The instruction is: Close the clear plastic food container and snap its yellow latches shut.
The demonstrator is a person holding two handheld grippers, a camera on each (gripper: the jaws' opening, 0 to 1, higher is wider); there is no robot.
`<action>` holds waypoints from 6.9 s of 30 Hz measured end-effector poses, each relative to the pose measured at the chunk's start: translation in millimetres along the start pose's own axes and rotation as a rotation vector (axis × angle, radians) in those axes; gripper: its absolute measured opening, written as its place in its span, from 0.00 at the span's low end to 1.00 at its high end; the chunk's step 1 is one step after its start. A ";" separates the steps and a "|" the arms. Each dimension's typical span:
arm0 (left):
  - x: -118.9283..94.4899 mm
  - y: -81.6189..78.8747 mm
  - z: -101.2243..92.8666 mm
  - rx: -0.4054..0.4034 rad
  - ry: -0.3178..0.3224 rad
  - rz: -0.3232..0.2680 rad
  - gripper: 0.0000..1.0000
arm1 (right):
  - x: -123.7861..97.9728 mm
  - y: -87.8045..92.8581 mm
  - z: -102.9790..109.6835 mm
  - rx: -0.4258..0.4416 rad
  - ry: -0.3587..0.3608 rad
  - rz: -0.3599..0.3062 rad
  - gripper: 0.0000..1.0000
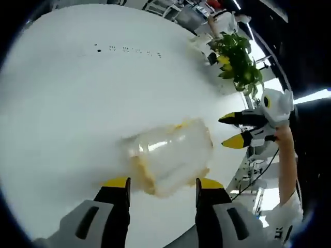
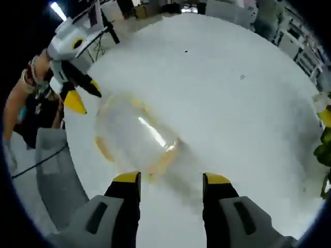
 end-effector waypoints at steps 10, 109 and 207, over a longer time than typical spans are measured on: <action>11.8 7.7 3.9 -0.036 -0.062 0.020 0.49 | 17.2 12.4 6.5 0.244 -0.050 -0.016 0.45; 28.5 22.4 -64.5 0.899 0.251 -0.188 0.16 | 40.9 -26.4 52.8 -0.307 -0.073 -0.121 0.06; 57.5 61.8 -63.9 1.681 0.081 -0.180 0.22 | 98.6 -38.6 64.6 -0.920 -0.353 0.482 0.26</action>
Point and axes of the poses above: the point that each gripper's makers call its tool centre point, and the gripper's own axes: x roughly forward along the fingers, z roughly to its left, y roughly out of its underside, the point moved 5 cm from there along -x, roughly backward along the fingers, and after that the axes turned 14 degrees about -z, right-handed, at the moved point
